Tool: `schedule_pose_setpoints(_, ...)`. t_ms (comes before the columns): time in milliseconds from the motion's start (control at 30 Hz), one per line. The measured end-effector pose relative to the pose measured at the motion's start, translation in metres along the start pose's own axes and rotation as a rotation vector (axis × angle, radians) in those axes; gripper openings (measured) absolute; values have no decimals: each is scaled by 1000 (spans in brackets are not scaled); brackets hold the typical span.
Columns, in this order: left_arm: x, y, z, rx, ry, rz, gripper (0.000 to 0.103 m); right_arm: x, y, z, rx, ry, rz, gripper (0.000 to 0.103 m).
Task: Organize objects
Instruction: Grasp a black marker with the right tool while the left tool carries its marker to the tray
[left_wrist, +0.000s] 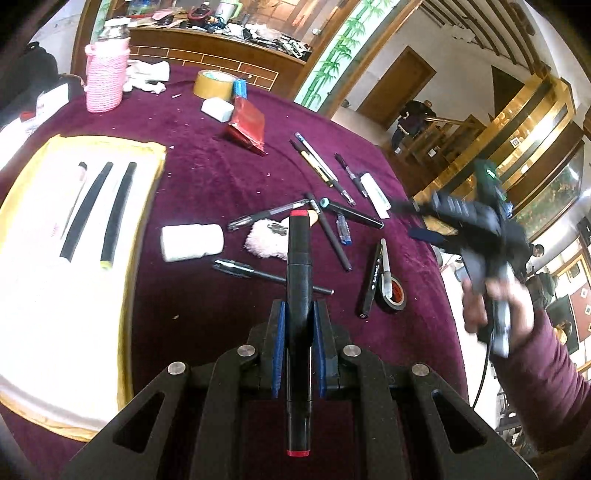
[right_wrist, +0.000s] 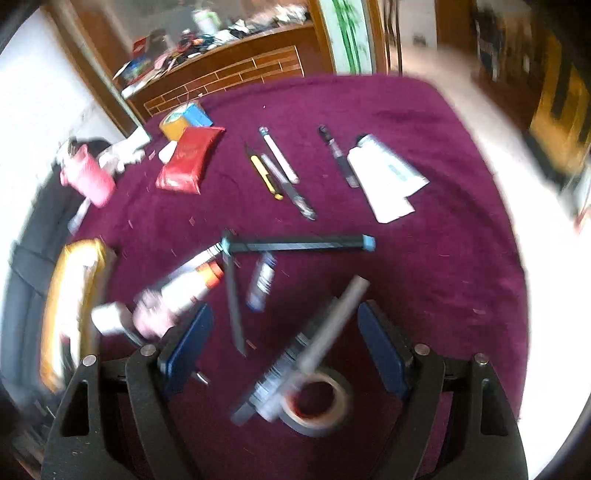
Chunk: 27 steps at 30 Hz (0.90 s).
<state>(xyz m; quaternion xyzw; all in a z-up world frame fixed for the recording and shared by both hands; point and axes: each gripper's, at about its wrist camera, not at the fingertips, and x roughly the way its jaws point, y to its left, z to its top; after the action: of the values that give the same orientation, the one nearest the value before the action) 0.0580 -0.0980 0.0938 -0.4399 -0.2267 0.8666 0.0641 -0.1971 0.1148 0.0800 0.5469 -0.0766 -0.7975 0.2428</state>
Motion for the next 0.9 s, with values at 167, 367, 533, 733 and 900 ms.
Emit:
schedule_pose_setpoints(167,-11,21,-9,-52,6,-6,11,52,-20,28,290,86,51,81)
schedule_pose_setpoints(367,-22,52,-13,-90,-4,7,11,86,-35,39,541,93,-2,79)
schedule_pose_setpoints(533,-25,73,-11,-99,3,12,11,98,-7,55,458,60,-190,49)
schedule_pose_setpoints(733,-29,96,-6,-98,20,12,11,106,10,55,371,28,-276,30)
schedule_pose_setpoints(900,-34,112,1,-95,27,4,11,101,1,50,413,23,-196,15)
